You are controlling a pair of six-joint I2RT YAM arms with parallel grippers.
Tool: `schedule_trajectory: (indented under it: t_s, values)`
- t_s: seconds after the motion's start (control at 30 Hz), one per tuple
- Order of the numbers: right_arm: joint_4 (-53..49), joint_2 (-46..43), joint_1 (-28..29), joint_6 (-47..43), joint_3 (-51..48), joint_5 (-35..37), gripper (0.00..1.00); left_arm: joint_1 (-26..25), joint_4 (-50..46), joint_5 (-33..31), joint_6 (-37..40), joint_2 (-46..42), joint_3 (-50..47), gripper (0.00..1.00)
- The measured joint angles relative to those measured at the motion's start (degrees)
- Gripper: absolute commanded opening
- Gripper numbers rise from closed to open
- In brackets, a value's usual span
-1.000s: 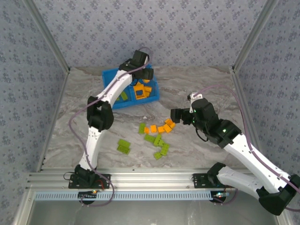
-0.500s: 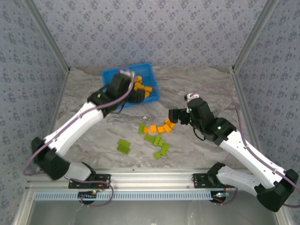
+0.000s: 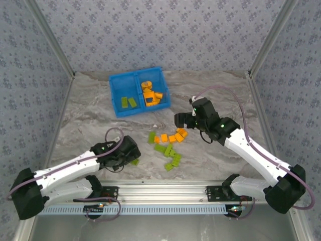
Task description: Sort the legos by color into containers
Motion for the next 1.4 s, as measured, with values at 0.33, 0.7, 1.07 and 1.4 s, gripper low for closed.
schedule_trajectory:
  t_s: [0.33, 0.7, 1.07, 1.4]
  values:
    - [-0.09, -2.78, -0.48, 0.02, -0.9, 0.04, 1.0, 0.55, 5.01, 3.52, -6.05, 8.81, -0.31, 0.88]
    - [-0.11, -3.41, -0.74, 0.5, -2.19, 0.04, 1.0, 0.7, 4.76, 5.64, -6.08, 10.32, -2.03, 0.48]
    - [-0.09, -3.41, -0.74, 1.11, -2.19, 0.04, 1.0, 1.7, 0.7, 5.53, -3.23, 10.95, -1.51, 0.24]
    - [-0.13, -3.41, -0.85, 1.33, -2.19, 0.02, 1.0, 12.7, -9.86, -4.72, 23.8, 9.57, 27.56, 0.2]
